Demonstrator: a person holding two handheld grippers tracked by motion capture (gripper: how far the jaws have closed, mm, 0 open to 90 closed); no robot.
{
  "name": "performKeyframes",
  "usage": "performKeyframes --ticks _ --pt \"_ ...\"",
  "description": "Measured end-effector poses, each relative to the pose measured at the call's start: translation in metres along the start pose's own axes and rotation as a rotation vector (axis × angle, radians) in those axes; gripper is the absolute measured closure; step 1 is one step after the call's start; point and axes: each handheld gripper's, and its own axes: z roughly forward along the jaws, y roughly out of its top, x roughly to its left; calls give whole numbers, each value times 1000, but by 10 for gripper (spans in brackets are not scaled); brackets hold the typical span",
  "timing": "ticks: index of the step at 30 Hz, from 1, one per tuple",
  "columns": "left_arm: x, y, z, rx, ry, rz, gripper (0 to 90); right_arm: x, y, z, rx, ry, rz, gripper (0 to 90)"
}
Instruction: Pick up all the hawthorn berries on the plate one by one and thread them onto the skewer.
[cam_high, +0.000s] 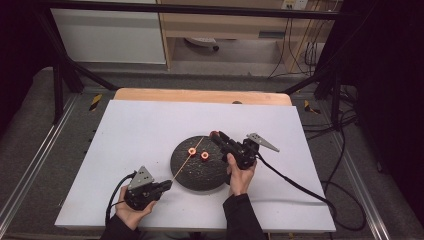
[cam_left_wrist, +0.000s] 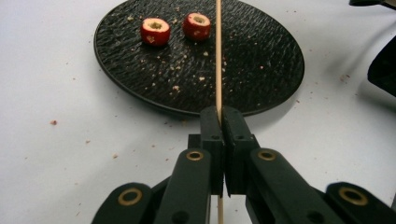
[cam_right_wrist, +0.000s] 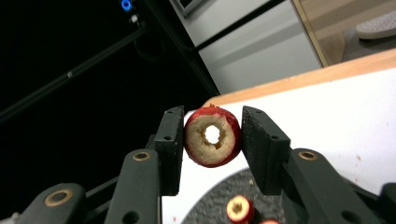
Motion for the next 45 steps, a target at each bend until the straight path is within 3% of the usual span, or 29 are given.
performKeyframes --ticks 15,21,39,45 --pt "-15 12 15 -30 -4 -9 881 -4 7 4 -110 15 29 611" --pt "-22 14 18 -46 -8 -9 881 -4 6 5 -127 24 46 611" --pt "-25 14 21 -60 -3 -18 881 -3 0 6 -145 48 77 612" --pt "-28 17 23 -82 6 -43 881 -3 -2 6 -145 62 92 612"
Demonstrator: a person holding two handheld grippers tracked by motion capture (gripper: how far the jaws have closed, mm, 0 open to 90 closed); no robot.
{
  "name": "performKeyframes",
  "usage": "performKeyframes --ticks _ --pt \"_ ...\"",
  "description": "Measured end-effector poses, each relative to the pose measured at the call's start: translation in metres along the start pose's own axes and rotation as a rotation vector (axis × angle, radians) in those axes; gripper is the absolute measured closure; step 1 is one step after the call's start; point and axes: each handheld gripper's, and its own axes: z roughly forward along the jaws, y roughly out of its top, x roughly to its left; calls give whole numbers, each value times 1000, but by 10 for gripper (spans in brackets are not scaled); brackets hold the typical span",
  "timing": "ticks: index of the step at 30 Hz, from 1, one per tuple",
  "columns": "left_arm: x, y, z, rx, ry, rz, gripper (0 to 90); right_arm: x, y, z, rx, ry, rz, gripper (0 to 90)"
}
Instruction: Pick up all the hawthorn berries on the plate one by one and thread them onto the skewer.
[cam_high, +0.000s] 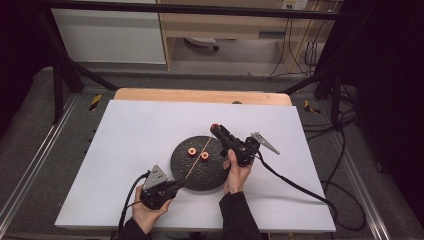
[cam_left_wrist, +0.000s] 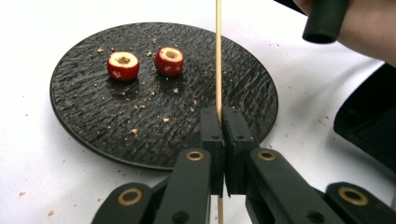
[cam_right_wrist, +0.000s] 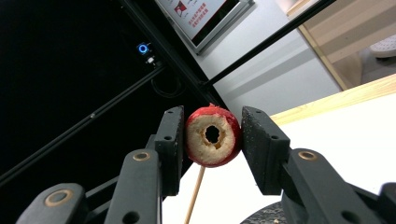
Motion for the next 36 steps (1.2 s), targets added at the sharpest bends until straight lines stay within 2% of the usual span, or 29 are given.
performKeyframes --ticks 11,18,30,36 --pt "-6 11 9 -17 14 -21 882 1 -4 -1 19 11 8 613" --pt "-7 25 15 -24 11 -37 883 3 -9 -4 37 20 8 613" --pt "-2 46 29 -17 7 -46 883 6 -21 -7 99 18 -4 613" --pt "0 51 34 -17 3 -52 883 7 -30 -9 137 19 -20 613"
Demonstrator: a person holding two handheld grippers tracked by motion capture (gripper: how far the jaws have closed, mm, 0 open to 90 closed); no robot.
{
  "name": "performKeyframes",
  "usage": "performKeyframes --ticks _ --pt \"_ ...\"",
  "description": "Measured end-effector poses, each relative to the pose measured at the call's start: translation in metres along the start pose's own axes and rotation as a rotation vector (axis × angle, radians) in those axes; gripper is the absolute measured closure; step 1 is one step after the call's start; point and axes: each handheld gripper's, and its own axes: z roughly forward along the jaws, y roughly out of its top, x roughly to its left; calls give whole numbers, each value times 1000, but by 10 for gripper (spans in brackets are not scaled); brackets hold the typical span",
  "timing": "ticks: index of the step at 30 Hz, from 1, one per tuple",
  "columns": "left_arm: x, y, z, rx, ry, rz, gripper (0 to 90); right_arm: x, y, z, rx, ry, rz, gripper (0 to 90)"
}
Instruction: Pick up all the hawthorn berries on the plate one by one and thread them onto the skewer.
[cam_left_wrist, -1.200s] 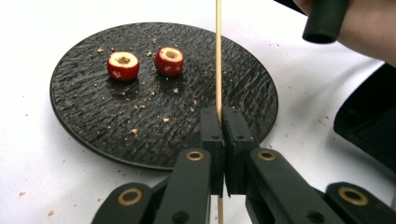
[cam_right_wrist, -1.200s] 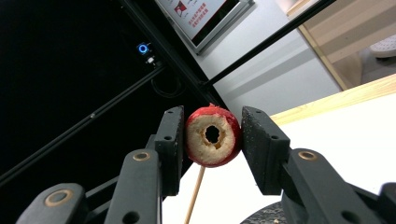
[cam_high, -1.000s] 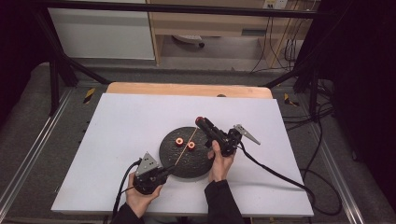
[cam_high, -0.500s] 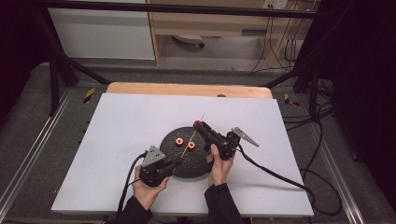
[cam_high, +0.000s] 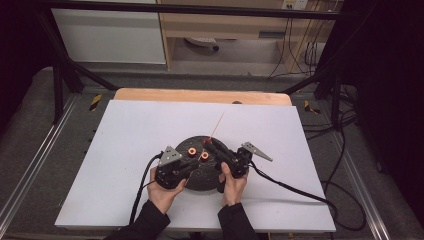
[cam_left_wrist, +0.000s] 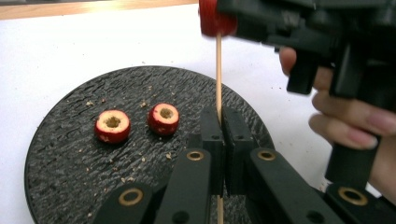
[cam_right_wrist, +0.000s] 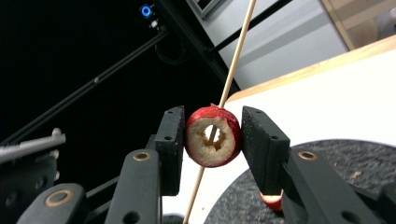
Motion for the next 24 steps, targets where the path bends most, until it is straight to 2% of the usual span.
performKeyframes --ticks 5,9,19,21,24 --pt "1 1 3 5 -2 9 883 1 -8 -2 34 -1 -17 613" --pt "2 1 3 6 -3 12 883 2 -12 -2 60 7 -8 613" --pt "2 -1 3 11 -7 23 883 2 -13 -3 103 6 -20 607" --pt "3 -2 2 12 -5 27 883 2 -12 -3 110 3 -24 586" --pt "5 -3 -1 13 -7 29 883 2 -8 -5 129 -6 -56 525"
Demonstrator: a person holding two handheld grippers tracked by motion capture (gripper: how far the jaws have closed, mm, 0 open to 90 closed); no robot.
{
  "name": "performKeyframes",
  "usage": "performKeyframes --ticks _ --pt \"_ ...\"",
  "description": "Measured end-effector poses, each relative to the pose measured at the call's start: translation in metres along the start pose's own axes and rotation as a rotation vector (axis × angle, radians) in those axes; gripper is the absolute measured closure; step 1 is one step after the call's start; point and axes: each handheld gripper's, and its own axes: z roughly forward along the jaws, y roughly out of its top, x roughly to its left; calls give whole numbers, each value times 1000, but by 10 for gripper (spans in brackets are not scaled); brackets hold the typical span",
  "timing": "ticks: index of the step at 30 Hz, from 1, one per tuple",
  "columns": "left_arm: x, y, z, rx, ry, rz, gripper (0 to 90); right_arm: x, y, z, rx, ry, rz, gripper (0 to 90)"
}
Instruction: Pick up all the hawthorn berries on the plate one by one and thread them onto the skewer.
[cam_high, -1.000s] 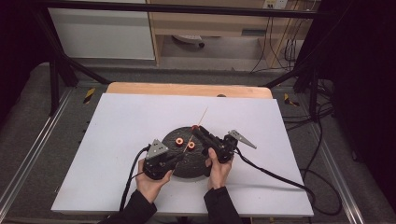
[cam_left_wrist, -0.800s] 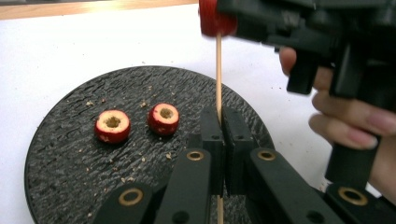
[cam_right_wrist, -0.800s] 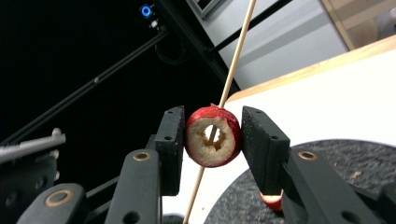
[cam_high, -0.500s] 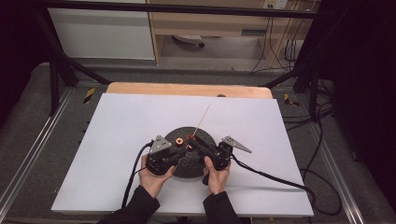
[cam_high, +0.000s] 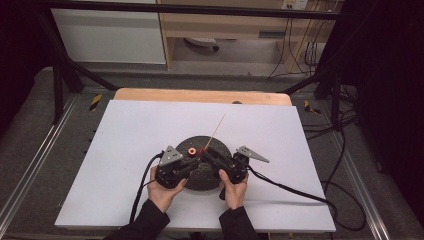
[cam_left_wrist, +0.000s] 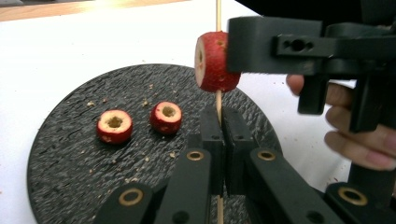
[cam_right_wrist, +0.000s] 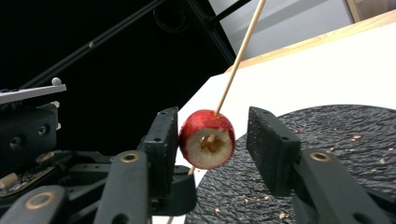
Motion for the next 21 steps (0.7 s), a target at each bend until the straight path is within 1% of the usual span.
performKeyframes --ticks 4,7,11,14,15,16,19,21 --pt "5 -4 -8 3 1 4 883 -1 9 -6 16 -22 -30 442" --pt "10 -8 -15 7 3 11 883 -5 17 -10 45 -60 -72 364" --pt "16 -13 -22 19 7 24 883 -10 25 -14 110 -96 -97 258" --pt "20 -18 -29 33 12 33 883 -13 30 -16 166 -127 -136 181" --pt "22 -19 -31 38 15 35 883 -14 31 -17 180 -131 -145 158" --pt "23 -21 -33 43 14 35 883 -15 32 -18 196 -137 -152 141" --pt "27 -29 -41 61 24 49 883 -17 34 -19 236 -158 -193 104" --pt "30 -34 -46 73 31 56 883 -18 34 -19 270 -169 -206 79"
